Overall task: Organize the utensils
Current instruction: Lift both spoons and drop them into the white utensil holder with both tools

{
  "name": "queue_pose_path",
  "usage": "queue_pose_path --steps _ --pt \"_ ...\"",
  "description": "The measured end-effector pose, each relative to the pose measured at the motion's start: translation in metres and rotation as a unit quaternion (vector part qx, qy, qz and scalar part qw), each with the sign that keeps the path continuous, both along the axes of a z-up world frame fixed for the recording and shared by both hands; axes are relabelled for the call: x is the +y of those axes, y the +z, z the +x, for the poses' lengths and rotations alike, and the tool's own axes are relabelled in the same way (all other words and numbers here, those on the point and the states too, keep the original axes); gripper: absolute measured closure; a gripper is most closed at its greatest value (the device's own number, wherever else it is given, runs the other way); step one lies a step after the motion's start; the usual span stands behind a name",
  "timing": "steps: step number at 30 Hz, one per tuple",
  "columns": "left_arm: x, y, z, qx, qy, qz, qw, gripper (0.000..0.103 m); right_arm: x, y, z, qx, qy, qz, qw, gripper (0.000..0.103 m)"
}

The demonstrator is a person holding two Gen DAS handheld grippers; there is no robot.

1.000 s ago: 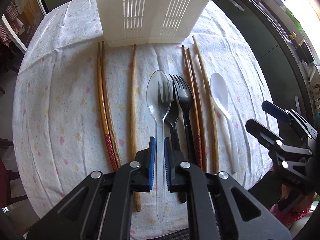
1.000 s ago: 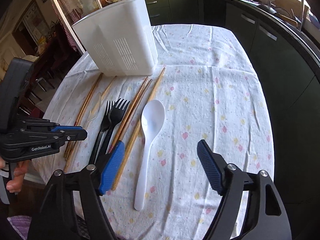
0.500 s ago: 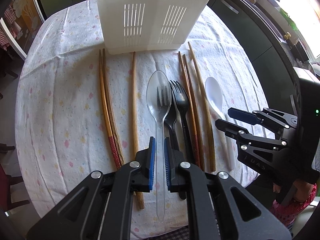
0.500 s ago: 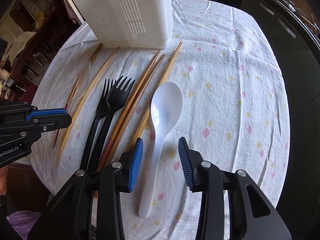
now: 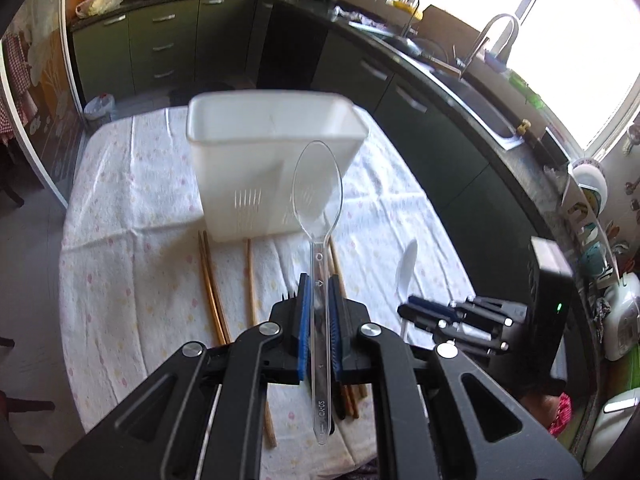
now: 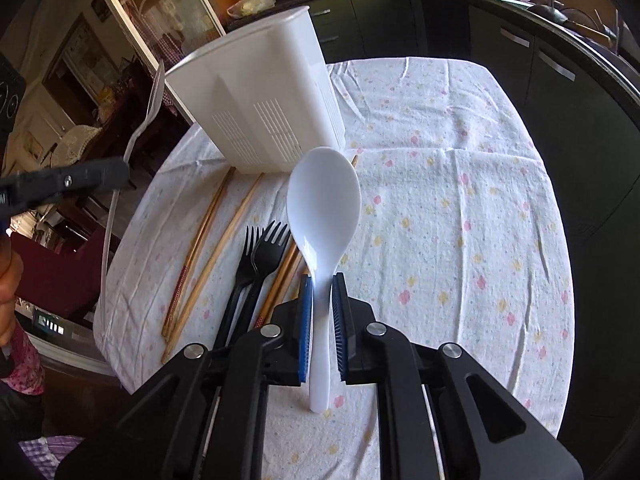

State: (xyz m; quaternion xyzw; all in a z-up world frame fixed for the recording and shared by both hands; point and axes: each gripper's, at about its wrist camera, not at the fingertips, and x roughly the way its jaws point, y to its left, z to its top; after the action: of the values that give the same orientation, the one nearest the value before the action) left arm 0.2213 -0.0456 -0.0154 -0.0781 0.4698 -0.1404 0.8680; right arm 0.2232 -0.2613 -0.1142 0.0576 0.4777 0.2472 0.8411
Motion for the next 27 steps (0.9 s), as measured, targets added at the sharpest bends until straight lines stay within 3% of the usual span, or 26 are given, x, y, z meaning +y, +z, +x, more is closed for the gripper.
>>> queue_pose_path --steps 3,7,12,15,24,27 --pt "0.008 0.040 0.018 -0.102 0.033 0.001 0.9943 0.094 -0.002 0.005 -0.006 -0.013 -0.001 0.020 1.000 0.092" --pt "0.007 0.069 0.046 -0.231 0.077 0.024 0.9697 0.094 0.001 0.003 -0.010 -0.017 0.004 0.034 0.999 0.092" --pt "0.001 0.066 0.077 -0.304 0.102 0.049 0.9458 0.094 0.001 0.007 -0.009 -0.023 0.004 0.048 0.999 0.092" --pt "-0.002 0.057 0.088 -0.316 0.110 0.067 0.9400 0.094 0.002 0.017 -0.010 -0.033 0.005 0.053 0.998 0.092" --pt "0.010 0.011 0.092 -0.265 0.097 0.074 0.9565 0.094 0.013 0.067 -0.006 -0.091 0.007 0.059 0.994 0.092" --pt "0.012 0.007 0.090 -0.261 0.094 0.075 0.9579 0.081 0.018 0.095 0.002 -0.124 -0.003 0.061 0.990 0.092"
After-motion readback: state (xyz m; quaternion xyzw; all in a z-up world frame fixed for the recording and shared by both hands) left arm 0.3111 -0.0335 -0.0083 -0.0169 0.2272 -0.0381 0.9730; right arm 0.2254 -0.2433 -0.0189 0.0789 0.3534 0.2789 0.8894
